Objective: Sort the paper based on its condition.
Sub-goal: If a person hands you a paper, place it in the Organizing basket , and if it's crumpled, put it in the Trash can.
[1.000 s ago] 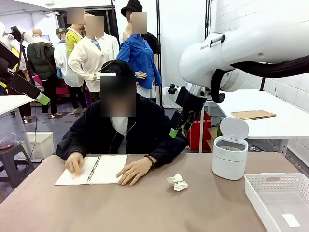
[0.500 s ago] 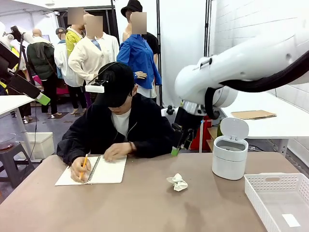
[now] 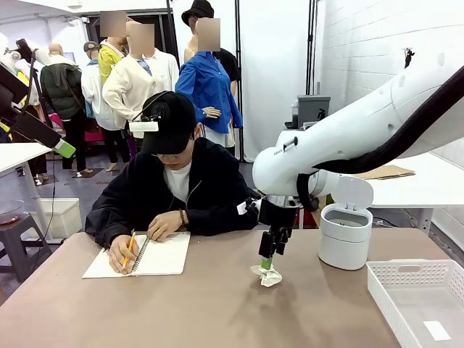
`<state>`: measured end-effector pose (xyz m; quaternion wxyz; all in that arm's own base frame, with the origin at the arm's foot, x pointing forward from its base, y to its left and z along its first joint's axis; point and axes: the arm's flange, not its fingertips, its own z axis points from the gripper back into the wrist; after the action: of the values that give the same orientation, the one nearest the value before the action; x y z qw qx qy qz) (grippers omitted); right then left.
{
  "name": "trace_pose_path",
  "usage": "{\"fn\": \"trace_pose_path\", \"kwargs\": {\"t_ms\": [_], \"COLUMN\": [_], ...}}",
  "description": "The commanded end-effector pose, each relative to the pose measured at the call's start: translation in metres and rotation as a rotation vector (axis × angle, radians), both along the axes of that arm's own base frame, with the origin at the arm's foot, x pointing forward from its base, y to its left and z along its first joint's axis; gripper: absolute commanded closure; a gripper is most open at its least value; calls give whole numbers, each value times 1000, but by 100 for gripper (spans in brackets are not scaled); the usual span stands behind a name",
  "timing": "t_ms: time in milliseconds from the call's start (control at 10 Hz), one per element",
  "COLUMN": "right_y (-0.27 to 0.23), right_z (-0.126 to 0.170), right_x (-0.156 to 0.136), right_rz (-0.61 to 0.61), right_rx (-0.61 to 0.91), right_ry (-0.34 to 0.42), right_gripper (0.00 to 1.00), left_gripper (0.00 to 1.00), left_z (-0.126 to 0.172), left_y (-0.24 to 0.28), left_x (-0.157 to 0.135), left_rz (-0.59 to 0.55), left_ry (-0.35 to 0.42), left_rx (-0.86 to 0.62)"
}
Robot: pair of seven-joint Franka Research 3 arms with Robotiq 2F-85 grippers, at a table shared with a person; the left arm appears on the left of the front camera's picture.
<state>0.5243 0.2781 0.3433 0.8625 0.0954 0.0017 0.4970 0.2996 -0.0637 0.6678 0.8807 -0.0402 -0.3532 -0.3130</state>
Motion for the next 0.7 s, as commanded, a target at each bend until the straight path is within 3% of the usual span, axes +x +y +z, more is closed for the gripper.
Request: {"fn": "trace_pose_path", "kwargs": {"t_ms": [0, 200, 600], "right_y": [6, 21, 25], "right_z": [-6, -9, -19], "right_x": [1, -11, -20], "right_rz": [44, 106, 81], "right_rx": [-16, -66, -63], "right_ry": [-89, -173, -70], "right_gripper": [0, 0, 0], "left_gripper": [0, 0, 0], "left_z": [1, 1, 1], "left_y": [1, 1, 1], "left_x": [0, 0, 0], "left_rz": [-1, -1, -1], "left_ry": [3, 3, 3], "left_rx": [-4, -4, -4]}}
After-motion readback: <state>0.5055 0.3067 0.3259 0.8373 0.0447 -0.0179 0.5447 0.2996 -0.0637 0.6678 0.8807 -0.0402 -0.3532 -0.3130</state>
